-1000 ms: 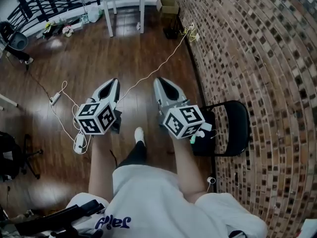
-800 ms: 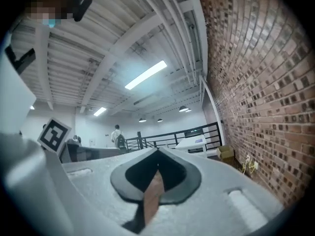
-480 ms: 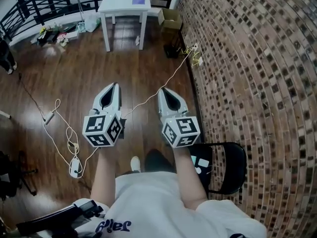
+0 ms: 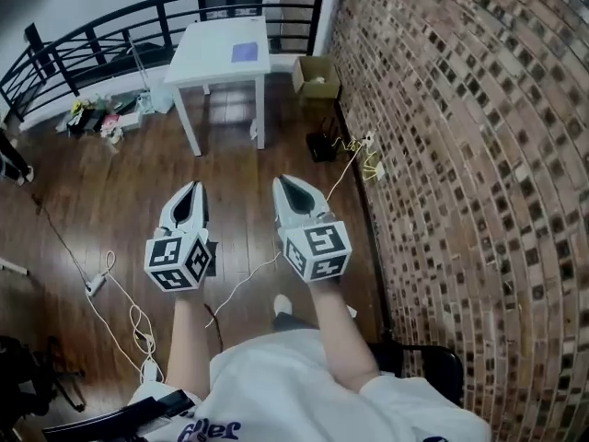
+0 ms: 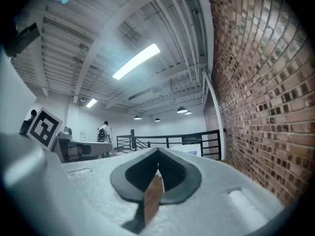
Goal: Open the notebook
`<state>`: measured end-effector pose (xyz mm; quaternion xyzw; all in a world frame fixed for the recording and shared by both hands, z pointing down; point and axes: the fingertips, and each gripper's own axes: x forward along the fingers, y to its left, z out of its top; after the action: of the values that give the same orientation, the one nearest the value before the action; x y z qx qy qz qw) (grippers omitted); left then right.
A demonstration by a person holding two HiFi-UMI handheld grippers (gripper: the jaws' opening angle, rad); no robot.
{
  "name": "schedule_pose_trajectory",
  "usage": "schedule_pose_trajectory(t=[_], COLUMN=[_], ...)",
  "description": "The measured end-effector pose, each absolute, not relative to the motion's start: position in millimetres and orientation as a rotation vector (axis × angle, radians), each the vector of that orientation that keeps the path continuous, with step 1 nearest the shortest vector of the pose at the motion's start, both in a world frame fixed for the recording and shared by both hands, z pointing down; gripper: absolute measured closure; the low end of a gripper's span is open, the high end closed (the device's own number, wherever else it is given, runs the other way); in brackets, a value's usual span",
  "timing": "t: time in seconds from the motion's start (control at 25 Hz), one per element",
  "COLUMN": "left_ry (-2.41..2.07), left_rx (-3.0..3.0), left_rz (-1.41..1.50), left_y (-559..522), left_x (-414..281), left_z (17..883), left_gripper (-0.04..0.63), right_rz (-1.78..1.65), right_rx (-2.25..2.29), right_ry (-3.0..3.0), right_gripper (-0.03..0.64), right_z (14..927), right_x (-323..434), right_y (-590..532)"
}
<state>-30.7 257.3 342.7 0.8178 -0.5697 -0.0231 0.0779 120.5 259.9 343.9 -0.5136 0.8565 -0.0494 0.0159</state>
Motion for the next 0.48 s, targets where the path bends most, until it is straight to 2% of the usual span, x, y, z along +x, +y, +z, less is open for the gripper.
schedule_pose_trajectory(t=[0.12,0.24,0.48], left_ry=[-1.745,-1.783,-1.837], left_rx=[2.525,2.496,2.385], left_rz=[-0.022,0.046,0.060], left_y=[194.3,144.5,31.1], left_x=[3.7,6.0,-41.9], left_z=[323.0,335.4,370.8], left_gripper=[0.581,0.581,0.581], right_rz=[-0.070,-0.078,-0.184], right_rx=[-1.664,-1.730,-1.717], right_ry=[2.606,2.601,2.721], right_gripper=[0.630,0.627,0.585], right_z=[317.4,327.7,381.4], right_x=[162.0,187.1,152.2], right_y=[179.2,114.1,1.7])
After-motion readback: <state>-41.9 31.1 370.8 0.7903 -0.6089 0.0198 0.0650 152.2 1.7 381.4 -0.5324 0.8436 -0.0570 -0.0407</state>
